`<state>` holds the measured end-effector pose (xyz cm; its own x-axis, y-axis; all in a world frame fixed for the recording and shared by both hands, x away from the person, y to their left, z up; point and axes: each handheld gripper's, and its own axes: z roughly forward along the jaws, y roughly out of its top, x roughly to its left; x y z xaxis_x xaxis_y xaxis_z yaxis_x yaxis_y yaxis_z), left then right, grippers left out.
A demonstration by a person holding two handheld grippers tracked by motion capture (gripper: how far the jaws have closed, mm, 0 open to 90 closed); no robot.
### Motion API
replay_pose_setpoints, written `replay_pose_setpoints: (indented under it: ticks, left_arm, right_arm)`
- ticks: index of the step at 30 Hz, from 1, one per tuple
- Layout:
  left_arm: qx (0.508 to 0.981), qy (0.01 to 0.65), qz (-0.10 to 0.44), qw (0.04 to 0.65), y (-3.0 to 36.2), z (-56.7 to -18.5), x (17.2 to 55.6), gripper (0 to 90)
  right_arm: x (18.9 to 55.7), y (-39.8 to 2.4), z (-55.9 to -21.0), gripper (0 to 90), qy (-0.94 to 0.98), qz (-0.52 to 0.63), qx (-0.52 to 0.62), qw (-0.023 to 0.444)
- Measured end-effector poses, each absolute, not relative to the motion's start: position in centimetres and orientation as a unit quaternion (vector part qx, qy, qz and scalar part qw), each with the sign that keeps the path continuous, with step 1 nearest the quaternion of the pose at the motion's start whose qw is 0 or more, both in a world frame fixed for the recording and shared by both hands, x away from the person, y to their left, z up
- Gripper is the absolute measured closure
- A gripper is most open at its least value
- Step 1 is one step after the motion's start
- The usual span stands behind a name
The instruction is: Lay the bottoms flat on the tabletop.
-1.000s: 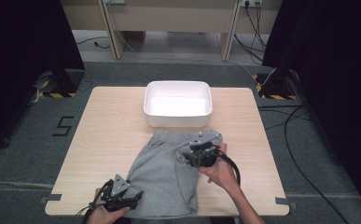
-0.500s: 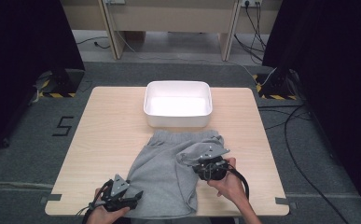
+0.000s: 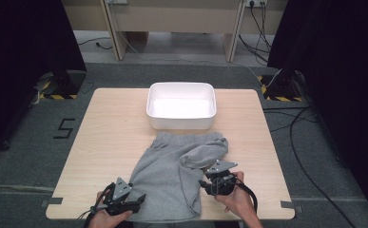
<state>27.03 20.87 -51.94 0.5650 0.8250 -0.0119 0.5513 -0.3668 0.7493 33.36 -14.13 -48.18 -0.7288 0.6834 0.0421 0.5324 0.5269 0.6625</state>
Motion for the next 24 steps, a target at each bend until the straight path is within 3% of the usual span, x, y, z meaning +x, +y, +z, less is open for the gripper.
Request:
replay_pose_setpoints:
  ticks: [8,14,19,24]
  left_arm:
    - [0.806,0.427,0.186,0.366,20.9,-51.9,27.0,32.2]
    - [0.805,0.426,0.186,0.368,20.9,-52.0,27.0,32.2]
    - [0.805,0.425,0.187,0.369,21.0,-52.0,27.0,32.5]
    - [0.805,0.425,0.187,0.369,21.0,-52.0,27.0,32.5]
  right_arm:
    - [36.5,-14.9,-48.0,48.3,0.832,0.383,0.381,0.123]
    - [38.0,-12.6,-47.8,47.7,0.838,0.381,0.369,0.127]
    - [37.2,-11.2,-47.5,47.8,0.847,0.368,0.357,0.14]
    - [34.7,-12.7,-47.1,53.8,0.841,0.376,0.366,0.135]
